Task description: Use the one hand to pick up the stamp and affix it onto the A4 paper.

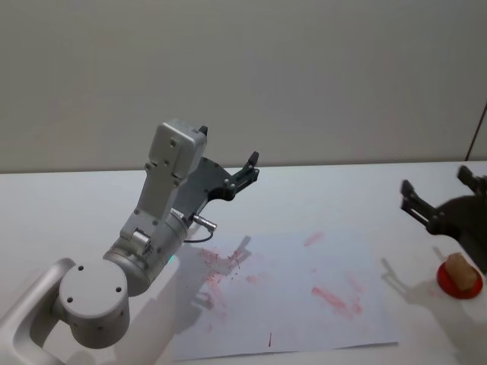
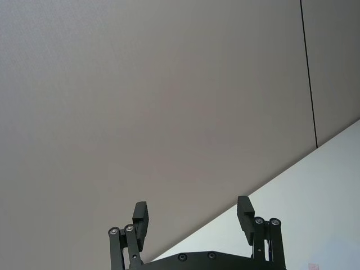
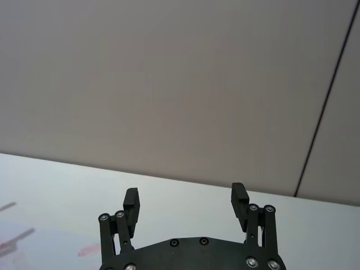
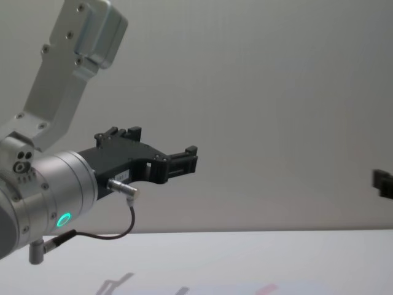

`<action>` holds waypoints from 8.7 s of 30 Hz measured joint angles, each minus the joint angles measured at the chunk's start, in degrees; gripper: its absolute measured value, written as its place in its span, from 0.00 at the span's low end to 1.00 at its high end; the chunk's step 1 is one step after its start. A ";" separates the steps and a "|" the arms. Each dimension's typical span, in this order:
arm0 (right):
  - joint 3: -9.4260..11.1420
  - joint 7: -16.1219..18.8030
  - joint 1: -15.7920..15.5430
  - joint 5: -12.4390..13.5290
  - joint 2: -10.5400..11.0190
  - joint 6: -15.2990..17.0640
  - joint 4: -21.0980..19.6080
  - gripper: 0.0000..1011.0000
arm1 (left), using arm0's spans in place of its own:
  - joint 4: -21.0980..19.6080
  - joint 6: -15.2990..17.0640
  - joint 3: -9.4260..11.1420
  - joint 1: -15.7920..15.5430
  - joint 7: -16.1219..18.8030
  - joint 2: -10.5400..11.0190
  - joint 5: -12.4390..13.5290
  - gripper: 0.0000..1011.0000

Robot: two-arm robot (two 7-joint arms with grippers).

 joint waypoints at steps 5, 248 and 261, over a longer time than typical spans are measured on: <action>1.30 -1.72 -2.54 0.80 2.01 0.90 -1.60 0.99 | 0.00 0.00 0.00 0.00 0.00 0.00 0.00 0.99; 3.22 10.37 -0.11 -4.63 5.39 9.30 6.43 0.22 | 0.00 0.00 0.00 0.00 0.00 0.00 0.00 0.99; 3.04 9.30 -0.64 -4.71 4.80 9.63 7.66 0.22 | 0.00 0.00 0.00 0.00 0.00 0.00 0.00 0.99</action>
